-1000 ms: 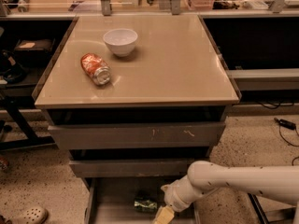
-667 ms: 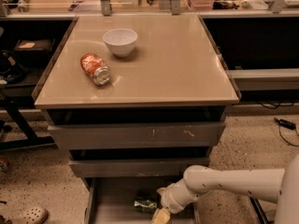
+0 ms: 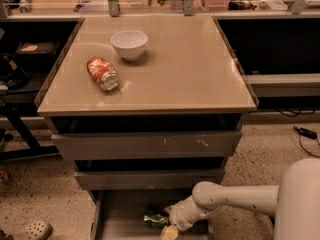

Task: Pick green can from bottom drawer and place on counter

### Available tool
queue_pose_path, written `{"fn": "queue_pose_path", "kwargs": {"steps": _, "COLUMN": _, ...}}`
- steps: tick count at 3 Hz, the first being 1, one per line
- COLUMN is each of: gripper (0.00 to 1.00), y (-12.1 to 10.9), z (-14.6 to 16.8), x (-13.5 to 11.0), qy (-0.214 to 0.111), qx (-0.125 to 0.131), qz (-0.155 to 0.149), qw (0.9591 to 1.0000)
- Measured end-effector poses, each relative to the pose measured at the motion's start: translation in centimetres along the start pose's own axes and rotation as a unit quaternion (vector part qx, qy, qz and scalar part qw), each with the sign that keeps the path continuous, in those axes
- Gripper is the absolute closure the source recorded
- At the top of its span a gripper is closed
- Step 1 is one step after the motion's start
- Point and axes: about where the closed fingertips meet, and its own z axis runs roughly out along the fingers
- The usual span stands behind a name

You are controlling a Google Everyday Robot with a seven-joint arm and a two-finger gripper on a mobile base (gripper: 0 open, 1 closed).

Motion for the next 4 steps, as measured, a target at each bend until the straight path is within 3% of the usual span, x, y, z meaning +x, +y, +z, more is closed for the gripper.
{"fn": "queue_pose_path", "kwargs": {"steps": 2, "gripper": 0.0, "y": -0.8, "z": 1.7, "x": 0.2, "qy": -0.016, "qx": 0.013, "qz": 0.007, "qw": 0.9998}}
{"fn": "queue_pose_path", "kwargs": {"steps": 4, "gripper": 0.0, "y": -4.5, "z": 4.2, "x": 1.4, "qy": -0.015, "qx": 0.082, "qz": 0.012, "qw": 0.9964}}
